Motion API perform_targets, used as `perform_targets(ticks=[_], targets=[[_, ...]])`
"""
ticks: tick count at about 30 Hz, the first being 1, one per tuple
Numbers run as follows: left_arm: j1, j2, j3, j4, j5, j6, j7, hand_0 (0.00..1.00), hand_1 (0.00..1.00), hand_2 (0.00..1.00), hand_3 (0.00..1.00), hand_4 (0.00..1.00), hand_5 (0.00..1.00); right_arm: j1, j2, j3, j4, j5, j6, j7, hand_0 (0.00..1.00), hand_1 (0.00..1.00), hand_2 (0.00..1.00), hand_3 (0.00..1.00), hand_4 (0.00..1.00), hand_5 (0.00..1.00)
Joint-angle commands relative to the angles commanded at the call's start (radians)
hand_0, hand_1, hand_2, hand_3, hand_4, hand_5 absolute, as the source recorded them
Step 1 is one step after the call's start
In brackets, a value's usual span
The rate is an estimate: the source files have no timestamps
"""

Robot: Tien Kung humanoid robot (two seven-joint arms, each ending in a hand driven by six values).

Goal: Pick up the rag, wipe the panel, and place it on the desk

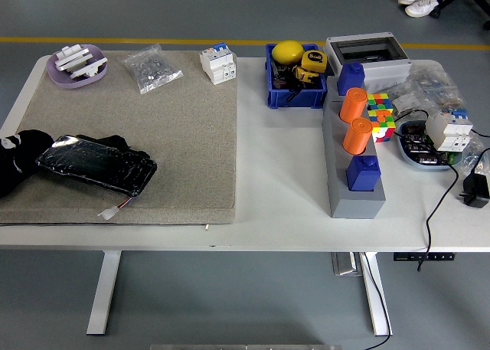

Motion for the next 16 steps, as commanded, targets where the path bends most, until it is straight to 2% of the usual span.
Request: perform_targets(ticks=[5,16], targets=[[-0.005,0.012,0.005,-0.002,-0.001,-0.004,0.001,0.78,0.836,0.814,0.796,0.876,0.151,-0.002,0.002,0.005,0.0,-0.001,0.0,0.0,0.823,0.672,0.686,0.63,0.934,0.769],[-0.004,0.014,0.002,-0.011,0.0,-0.009,0.002,0.781,0.836,0.813,0.786,0.874,0.154,-0.006,0.001,0.003,0.001,0.002,-0.001,-0.001,0.823,0.672,0.686,0.63,0.935,0.769]])
